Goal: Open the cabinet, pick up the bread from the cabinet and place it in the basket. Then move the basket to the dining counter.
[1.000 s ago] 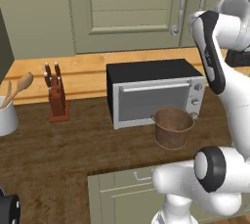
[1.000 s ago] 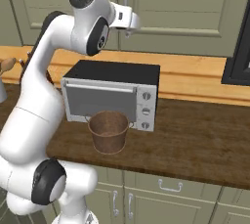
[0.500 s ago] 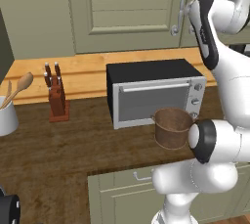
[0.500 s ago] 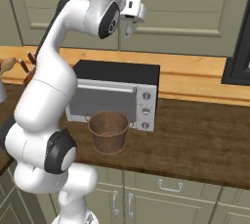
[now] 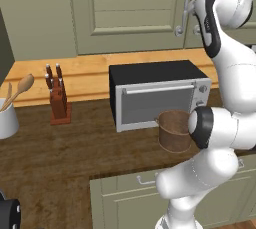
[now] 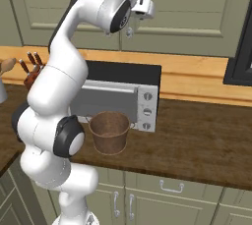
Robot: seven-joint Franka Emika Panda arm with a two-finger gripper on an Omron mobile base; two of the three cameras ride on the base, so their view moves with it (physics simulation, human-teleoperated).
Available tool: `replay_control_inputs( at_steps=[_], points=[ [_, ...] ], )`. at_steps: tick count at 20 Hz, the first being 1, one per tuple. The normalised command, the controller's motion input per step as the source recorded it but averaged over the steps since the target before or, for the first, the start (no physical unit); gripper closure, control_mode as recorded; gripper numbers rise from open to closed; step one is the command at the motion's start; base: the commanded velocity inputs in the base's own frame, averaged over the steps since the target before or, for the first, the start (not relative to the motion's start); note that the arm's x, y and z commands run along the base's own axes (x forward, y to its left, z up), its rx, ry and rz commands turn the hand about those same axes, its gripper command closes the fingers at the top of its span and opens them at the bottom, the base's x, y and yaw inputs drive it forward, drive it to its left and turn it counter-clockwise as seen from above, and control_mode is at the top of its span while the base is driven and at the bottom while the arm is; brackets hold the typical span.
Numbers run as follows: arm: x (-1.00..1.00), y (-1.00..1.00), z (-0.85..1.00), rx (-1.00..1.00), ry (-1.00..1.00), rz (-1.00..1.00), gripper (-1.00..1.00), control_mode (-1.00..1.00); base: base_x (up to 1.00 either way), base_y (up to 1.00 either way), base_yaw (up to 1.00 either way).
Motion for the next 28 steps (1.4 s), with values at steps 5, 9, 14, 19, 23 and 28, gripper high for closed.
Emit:
replay_control_inputs(
  at_steps=[5, 9, 14, 19, 23, 28],
  points=[
    [0.23, 0.02, -0.11, 0.0, -0.05, 0.01, -1.0, -1.0, 0.0, 0.0, 0.0],
    [0.19, 0.1, -0.16, 0.0, -0.12, 0.0, -1.0, -1.0, 0.0, 0.0, 0.0],
    [0.2, 0.07, -0.06, 0.0, -0.06, 0.0, 1.0, -1.0, 0.0, 0.0, 0.0],
    [0.2, 0.02, -0.01, 0.0, -0.02, 0.0, 1.0, -1.0, 0.0, 0.0, 0.0],
    [0.08, 0.0, 0.0, 0.0, 0.0, 0.0, 1.0, -1.0, 0.0, 0.0, 0.0],
    [-0.6, -0.35, -0.03, 0.0, -0.01, 0.01, 1.0, -1.0, 0.0, 0.0, 0.0]
  ],
)
